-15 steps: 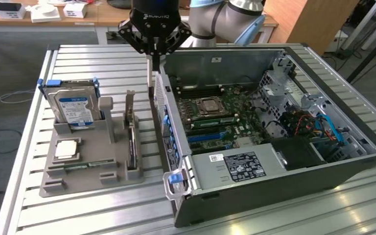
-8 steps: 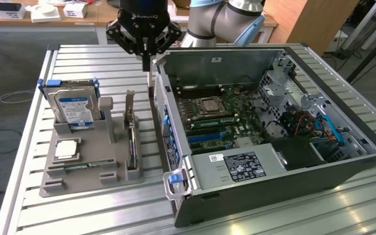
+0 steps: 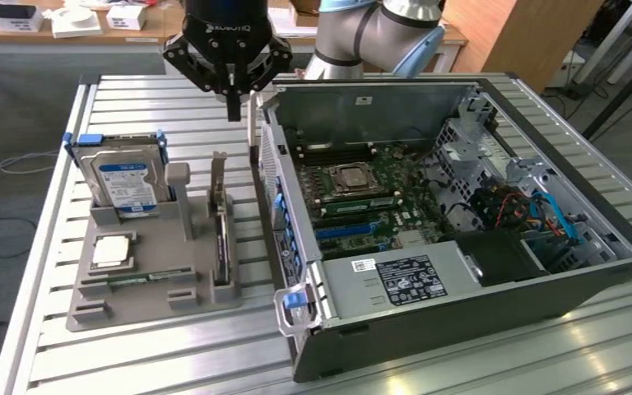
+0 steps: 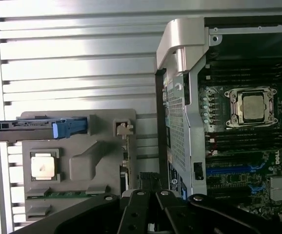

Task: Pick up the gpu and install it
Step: 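Reach for the gpu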

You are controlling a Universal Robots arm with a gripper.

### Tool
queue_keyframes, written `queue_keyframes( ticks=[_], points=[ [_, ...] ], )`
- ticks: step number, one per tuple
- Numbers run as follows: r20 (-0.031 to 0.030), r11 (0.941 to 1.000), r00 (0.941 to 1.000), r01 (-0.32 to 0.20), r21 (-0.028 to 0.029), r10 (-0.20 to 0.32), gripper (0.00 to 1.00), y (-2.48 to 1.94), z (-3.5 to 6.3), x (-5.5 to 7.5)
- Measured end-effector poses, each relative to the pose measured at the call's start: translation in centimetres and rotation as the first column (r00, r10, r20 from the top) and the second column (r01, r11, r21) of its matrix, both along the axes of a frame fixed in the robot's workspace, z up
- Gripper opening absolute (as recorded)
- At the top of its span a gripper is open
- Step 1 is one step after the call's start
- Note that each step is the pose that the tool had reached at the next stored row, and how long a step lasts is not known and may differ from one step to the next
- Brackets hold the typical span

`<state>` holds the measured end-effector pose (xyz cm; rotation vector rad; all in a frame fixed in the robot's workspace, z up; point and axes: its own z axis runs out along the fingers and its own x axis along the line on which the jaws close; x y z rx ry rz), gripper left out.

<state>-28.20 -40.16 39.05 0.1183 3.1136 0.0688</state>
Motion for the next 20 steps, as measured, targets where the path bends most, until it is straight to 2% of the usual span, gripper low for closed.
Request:
queue_keyframes(
  ticks=[7, 11, 14, 20],
  points=[
    [0.0, 1.0, 1.0, 0.0, -0.0001, 0.0, 0.11, -0.03, -0.01, -0.4],
    [-0.0001, 1.0, 1.0, 0.0, -0.0002, 0.0, 0.11, -0.41, 0.0, -0.4],
    [0.0, 1.0, 1.0, 0.0, -0.0002, 0.0, 0.11, -1.1, -0.01, -0.4],
    [0.0, 1.0, 1.0, 0.0, -0.0002, 0.0, 0.11, -3.09, -0.01, -0.4]
  ],
)
